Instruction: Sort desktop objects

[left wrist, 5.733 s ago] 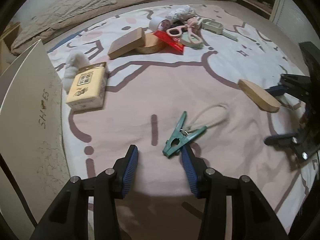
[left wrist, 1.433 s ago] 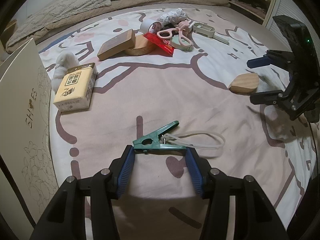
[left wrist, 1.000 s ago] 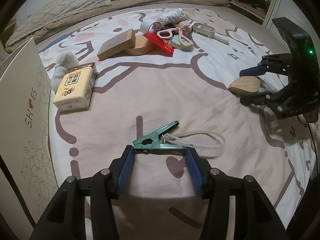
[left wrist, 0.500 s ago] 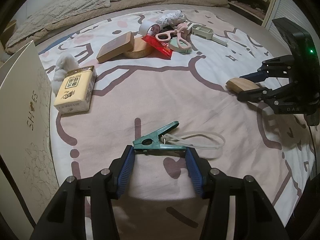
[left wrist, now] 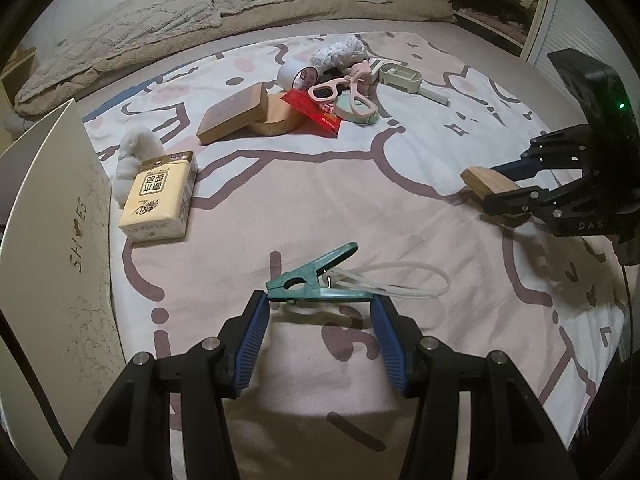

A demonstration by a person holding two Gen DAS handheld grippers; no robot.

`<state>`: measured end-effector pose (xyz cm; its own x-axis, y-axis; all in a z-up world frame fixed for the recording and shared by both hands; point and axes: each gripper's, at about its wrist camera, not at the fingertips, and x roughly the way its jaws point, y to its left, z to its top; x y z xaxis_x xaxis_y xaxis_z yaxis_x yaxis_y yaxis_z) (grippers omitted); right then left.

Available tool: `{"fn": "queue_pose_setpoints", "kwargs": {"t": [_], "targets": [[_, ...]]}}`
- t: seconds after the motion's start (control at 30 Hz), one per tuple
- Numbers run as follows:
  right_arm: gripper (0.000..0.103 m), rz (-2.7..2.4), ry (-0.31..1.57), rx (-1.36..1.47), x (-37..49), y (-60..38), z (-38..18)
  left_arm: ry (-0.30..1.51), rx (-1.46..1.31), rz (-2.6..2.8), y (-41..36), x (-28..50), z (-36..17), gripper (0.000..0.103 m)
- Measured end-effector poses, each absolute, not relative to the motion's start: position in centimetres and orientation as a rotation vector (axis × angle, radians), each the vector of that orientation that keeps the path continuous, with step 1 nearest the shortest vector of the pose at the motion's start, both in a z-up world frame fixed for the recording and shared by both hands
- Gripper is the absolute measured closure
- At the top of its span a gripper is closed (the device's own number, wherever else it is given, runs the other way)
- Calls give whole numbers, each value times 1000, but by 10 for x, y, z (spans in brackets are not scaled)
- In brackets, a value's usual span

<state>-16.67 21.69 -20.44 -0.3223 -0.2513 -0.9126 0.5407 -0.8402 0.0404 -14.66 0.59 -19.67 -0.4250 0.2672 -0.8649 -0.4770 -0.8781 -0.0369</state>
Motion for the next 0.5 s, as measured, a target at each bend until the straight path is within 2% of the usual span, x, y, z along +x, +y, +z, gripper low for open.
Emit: {"fn": "queue_pose_setpoints", "kwargs": {"t": [0.3,0.33,0.4,0.5], "targets": [[68,-2152,443,1455,-159,221,-212,300,-1345,2312,5,-144,-196,51],[67,-2149,445,1459,-158,223,-212,299,-1347,2312,5,-144,-196,51],[58,-2152,465,1456,-156,224,-213,294,-1348,2312,4,-144,-196,51],[57,-2149,476,1435,-152,228,-214,296,-1345,2313,3,-144,-195,51]]}}
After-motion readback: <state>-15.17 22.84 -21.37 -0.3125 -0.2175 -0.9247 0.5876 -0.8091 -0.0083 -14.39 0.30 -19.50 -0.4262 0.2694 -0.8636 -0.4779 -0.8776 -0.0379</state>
